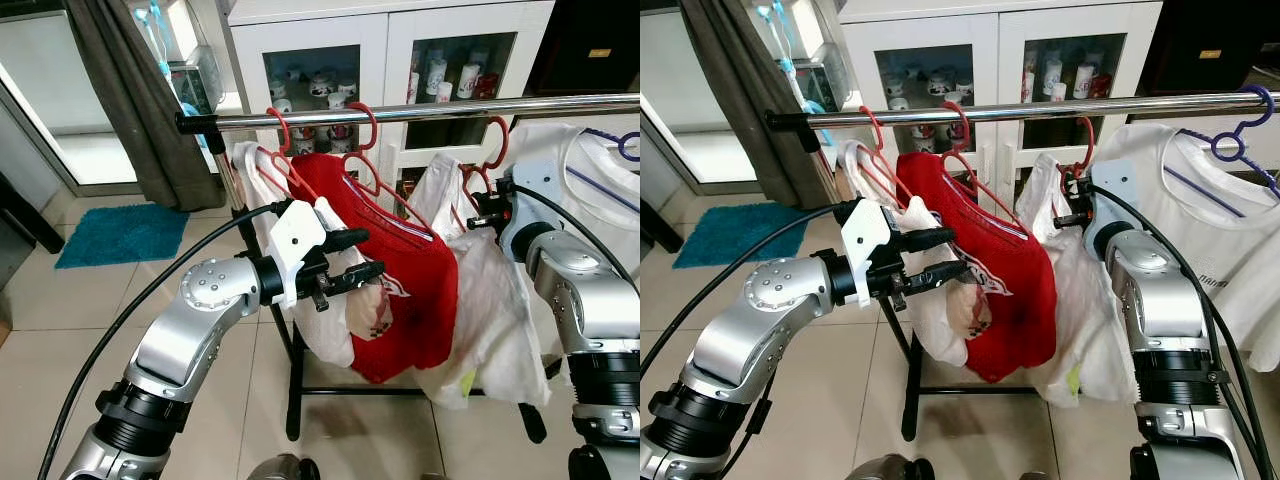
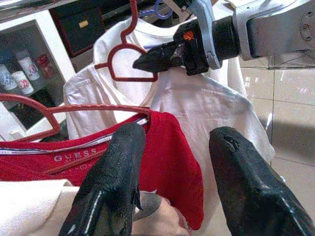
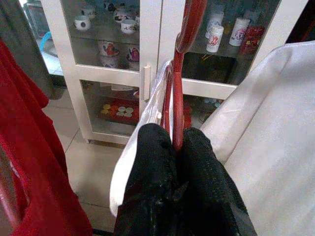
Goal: Hang hanger
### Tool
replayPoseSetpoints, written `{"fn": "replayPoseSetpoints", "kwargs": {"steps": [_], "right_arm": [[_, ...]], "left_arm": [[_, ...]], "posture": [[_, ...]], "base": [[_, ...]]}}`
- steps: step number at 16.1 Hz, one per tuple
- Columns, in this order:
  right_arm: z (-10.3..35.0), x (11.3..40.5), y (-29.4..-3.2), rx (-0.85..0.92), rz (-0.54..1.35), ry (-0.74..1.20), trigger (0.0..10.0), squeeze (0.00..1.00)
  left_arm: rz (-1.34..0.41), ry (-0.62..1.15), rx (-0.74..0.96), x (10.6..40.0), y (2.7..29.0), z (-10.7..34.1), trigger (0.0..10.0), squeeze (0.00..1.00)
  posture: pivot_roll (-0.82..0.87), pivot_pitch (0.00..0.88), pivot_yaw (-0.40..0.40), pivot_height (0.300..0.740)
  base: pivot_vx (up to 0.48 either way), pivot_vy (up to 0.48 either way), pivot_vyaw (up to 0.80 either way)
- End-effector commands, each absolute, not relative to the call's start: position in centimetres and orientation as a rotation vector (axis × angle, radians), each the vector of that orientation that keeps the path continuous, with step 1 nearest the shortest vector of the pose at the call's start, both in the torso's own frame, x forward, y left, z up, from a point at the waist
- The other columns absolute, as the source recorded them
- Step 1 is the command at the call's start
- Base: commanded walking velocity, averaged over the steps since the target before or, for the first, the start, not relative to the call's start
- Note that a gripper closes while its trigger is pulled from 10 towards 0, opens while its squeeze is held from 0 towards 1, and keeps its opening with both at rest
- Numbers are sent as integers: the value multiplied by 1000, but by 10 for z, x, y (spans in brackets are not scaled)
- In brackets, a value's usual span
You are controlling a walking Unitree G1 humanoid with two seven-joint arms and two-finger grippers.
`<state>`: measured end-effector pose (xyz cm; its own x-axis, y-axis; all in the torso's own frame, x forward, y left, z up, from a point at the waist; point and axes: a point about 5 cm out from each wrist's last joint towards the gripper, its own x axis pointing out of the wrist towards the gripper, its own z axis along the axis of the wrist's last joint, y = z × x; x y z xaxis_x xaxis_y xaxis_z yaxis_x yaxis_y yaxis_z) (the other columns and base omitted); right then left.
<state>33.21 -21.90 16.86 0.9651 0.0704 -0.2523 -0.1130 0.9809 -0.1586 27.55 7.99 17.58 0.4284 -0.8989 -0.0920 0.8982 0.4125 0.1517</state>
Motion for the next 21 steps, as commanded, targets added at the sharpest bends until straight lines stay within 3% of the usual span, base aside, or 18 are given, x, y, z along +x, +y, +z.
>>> {"fn": "replayPoseSetpoints", "kwargs": {"steps": [1,3,5,9,12,21], "right_arm": [[178,335,-214,-182,109,215,10000,0],[179,340,-215,-178,111,223,10000,0],[214,351,-210,-153,90,23,10000,0],[200,316,-208,-115,128,-15,10000,0],[203,314,-211,-110,117,-39,10000,0],[191,369,-216,-220,46,194,10000,0]], "left_arm": [[-1136,-14,207,275,81,180,10000,0],[-1139,-8,206,275,81,181,10000,0],[-1140,4,200,273,83,178,10000,0],[-1136,18,207,272,83,175,10000,0],[-1144,16,204,274,81,175,10000,0],[-1145,-14,210,277,77,180,10000,0]], "posture": [[-64,34,126,740],[-64,34,126,740],[-55,39,118,740],[-64,48,122,740],[-77,51,139,740],[-57,33,118,740]], "base": [[0,0,0],[0,0,0],[0,0,0],[0,0,0],[0,0,0],[0,0,0]]}}
